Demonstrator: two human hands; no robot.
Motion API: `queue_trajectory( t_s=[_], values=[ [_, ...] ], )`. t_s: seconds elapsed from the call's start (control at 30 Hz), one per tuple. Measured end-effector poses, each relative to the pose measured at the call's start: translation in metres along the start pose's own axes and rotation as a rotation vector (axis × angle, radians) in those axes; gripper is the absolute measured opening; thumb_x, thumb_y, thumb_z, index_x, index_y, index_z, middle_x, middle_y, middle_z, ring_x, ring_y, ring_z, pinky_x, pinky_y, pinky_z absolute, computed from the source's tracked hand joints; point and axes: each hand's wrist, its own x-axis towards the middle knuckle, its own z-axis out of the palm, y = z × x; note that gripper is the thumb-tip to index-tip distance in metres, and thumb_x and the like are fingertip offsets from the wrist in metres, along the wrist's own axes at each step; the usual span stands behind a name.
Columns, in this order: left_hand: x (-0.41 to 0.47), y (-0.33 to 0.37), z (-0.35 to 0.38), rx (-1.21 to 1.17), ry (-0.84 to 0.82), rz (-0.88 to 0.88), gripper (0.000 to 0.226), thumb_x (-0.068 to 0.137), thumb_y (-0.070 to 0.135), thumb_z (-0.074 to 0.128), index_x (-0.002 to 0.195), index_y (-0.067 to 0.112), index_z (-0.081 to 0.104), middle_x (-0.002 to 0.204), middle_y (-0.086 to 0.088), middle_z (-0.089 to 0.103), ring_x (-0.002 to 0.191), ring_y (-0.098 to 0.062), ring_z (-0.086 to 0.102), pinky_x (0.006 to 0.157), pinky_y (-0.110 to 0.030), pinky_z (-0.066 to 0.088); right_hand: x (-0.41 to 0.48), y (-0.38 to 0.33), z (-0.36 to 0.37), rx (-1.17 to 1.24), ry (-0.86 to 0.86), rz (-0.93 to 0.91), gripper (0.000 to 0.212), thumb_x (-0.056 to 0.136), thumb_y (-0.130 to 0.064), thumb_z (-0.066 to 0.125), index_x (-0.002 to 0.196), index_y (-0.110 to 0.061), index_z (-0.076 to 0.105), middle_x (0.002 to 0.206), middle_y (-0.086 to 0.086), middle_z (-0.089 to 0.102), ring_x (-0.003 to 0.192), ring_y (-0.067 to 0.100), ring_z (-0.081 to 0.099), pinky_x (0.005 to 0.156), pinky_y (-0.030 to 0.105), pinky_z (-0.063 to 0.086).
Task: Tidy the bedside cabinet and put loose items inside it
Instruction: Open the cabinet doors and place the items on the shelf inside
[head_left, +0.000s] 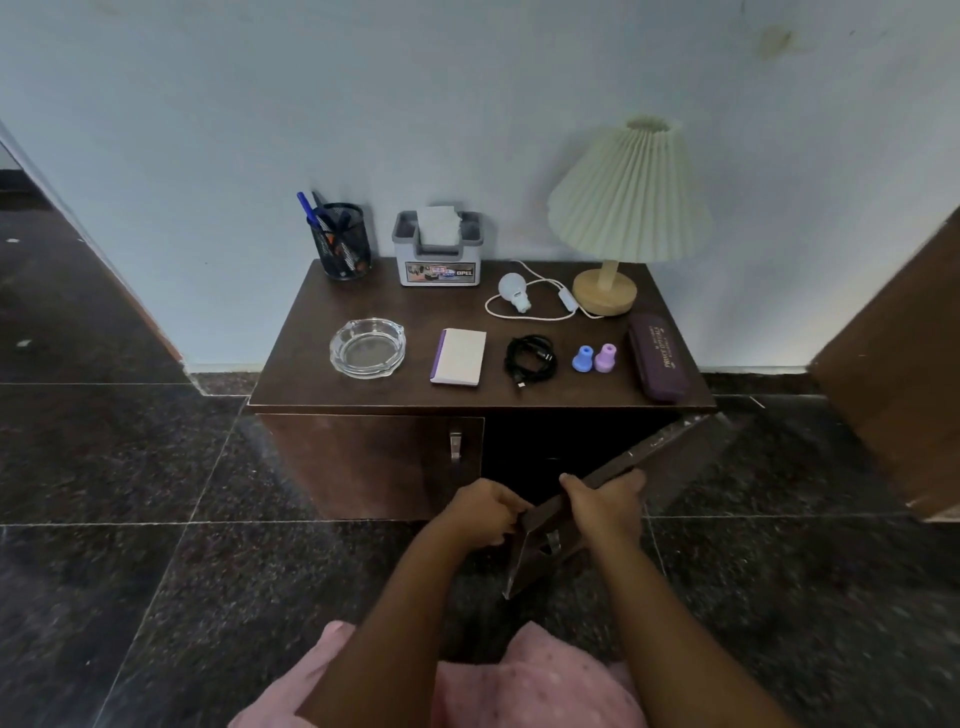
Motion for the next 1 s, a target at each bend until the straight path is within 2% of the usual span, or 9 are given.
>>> queue_trajectory(
  t_s=[0.07,0.13,0.23,0.37,0.53,0.73,0.77,0.9,1.0],
  values=[
    [-0.008,0.004,0.011,0.013,-0.126,-0.002,0.036,0.088,-0.011,0.043,0.117,-0.002,0.062,0.081,-0.002,0.071,0.063,-0.001,0.065,0.056,-0.013,0.048,-0.002,-0.002,-0.005,-0.091,0.023,0.025,0.092,0.082,-0.020,0.067,0.148,-0.008,0.004,0.135,0.022,0.047,0.118,0.037,0.052,0.087,0.037,0.044],
    [-0.015,0.008,0.026,0.018,-0.189,-0.037,0.039,0.090,-0.011,0.037,0.120,-0.001,0.060,0.070,0.004,0.064,0.057,-0.003,0.058,0.055,-0.015,0.046,-0.006,0.003,-0.010,-0.162,0.043,0.033,0.095,0.084,-0.013,0.062,0.149,-0.010,-0.007,0.145,0.023,0.036,0.126,0.039,0.045,0.098,0.040,0.040],
    [-0.026,0.015,0.052,-0.009,-0.320,-0.076,0.039,0.095,-0.003,0.035,0.125,0.005,0.058,0.087,0.000,0.060,0.068,-0.006,0.055,0.065,-0.018,0.047,-0.009,0.017,-0.024,-0.239,0.090,0.025,0.095,0.086,-0.010,0.058,0.150,-0.016,-0.012,0.148,0.022,0.030,0.127,0.040,0.042,0.102,0.045,0.037],
    [-0.029,0.032,0.078,0.173,-0.471,0.065,0.040,0.093,-0.002,0.046,0.130,0.007,0.054,0.127,-0.010,0.060,0.100,-0.013,0.057,0.080,-0.017,0.046,-0.010,0.035,-0.048,-0.347,0.118,0.006,0.091,0.090,-0.013,0.054,0.149,-0.027,-0.013,0.147,0.018,0.033,0.122,0.040,0.047,0.097,0.047,0.040],
    [-0.018,0.049,0.102,0.292,-0.517,0.164,0.041,0.090,-0.004,0.045,0.127,0.008,0.056,0.129,-0.014,0.058,0.098,-0.015,0.053,0.082,-0.023,0.044,-0.006,0.051,-0.071,-0.447,0.158,-0.035,0.086,0.090,-0.014,0.051,0.149,-0.034,-0.009,0.143,0.011,0.039,0.117,0.033,0.053,0.090,0.045,0.044],
    [-0.008,0.054,0.115,0.257,-0.575,0.231,0.053,0.089,-0.013,0.039,0.138,0.005,0.045,0.141,-0.012,0.049,0.131,-0.022,0.044,0.106,-0.028,0.036,0.000,0.067,-0.093,-0.655,0.338,-0.036,0.083,0.089,-0.019,0.055,0.148,-0.040,0.001,0.141,0.002,0.041,0.118,0.027,0.049,0.089,0.043,0.044],
    [-0.007,0.055,0.116,0.179,-0.559,0.235,0.056,0.089,-0.016,0.037,0.142,0.003,0.038,0.143,-0.015,0.044,0.134,-0.023,0.041,0.107,-0.028,0.036,0.003,0.070,-0.096,-0.684,0.365,-0.032,0.080,0.090,-0.020,0.053,0.149,-0.040,0.001,0.142,0.001,0.040,0.121,0.027,0.047,0.092,0.043,0.042],
    [-0.006,0.069,0.117,-0.114,-0.464,0.259,0.065,0.091,-0.019,0.032,0.148,0.001,0.006,0.151,-0.023,0.026,0.138,-0.021,0.030,0.084,-0.012,0.037,0.012,0.073,-0.100,-0.700,0.416,0.013,0.066,0.096,-0.021,0.042,0.149,-0.039,0.006,0.148,0.002,0.034,0.132,0.028,0.035,0.101,0.045,0.032],
    [-0.003,0.080,0.121,-0.156,-0.448,0.311,0.064,0.091,-0.019,0.031,0.147,-0.001,0.005,0.153,-0.020,0.021,0.144,-0.023,0.019,0.090,-0.009,0.030,0.013,0.066,-0.095,-0.626,0.462,-0.006,0.055,0.099,-0.021,0.035,0.149,-0.033,0.016,0.148,0.002,0.035,0.134,0.027,0.030,0.107,0.045,0.025]
  ],
)
